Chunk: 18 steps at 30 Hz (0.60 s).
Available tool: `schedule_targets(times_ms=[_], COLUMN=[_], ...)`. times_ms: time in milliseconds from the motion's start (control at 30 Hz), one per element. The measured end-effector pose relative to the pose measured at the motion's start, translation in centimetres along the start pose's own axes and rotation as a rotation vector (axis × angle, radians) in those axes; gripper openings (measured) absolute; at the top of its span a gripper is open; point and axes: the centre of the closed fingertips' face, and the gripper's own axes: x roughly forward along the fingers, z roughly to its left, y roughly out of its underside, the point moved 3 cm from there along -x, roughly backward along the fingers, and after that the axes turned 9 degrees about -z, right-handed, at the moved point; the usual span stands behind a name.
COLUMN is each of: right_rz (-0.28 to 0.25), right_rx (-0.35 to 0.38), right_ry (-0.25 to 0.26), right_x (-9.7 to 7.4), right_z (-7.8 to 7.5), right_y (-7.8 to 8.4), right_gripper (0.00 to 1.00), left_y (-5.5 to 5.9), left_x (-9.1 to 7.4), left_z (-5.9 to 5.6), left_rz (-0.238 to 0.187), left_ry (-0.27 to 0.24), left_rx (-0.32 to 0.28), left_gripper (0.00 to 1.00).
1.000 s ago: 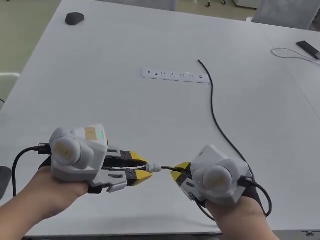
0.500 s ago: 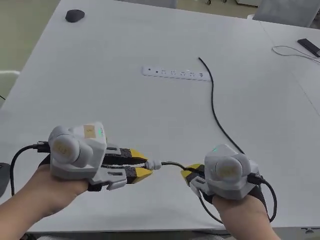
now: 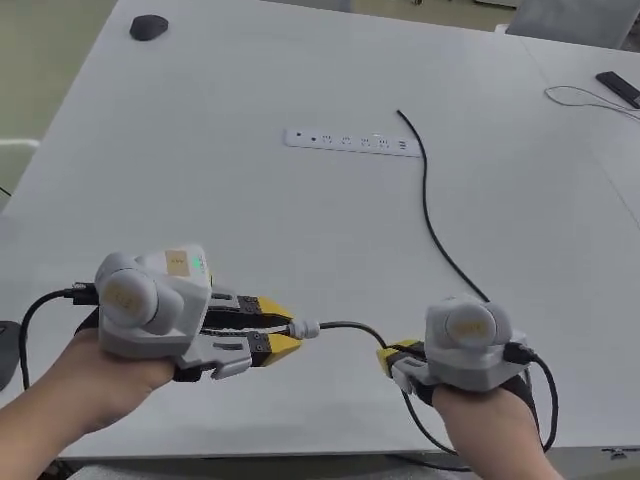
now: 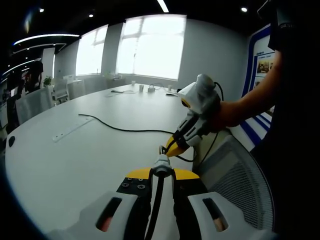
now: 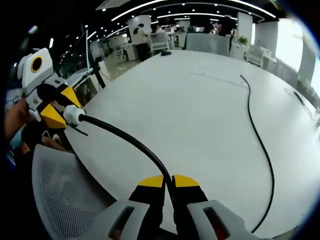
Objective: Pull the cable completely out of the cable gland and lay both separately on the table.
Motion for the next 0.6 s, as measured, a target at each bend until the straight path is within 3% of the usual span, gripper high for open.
schedule_targets(times_ms=[367,600], right_rz=[-0.023,-0.033], right_rx=[-0.043,-0.12], right_ry=[-0.042,-0.062], right_x=[-0.54,-0.92], right_z=[0.37,0.36], right_y=[-0.32,-0.79], right_gripper=[0.01,0.05], left_y=[0.09,-0.07], left_x=[-0.29,-0.52], left_z=[0.52,0.73], left_rz=[0.004,0.002], left_ry=[-0.017,-0.027], left_rx=[-0.012,-0.016], left_gripper=[0.15,0.15])
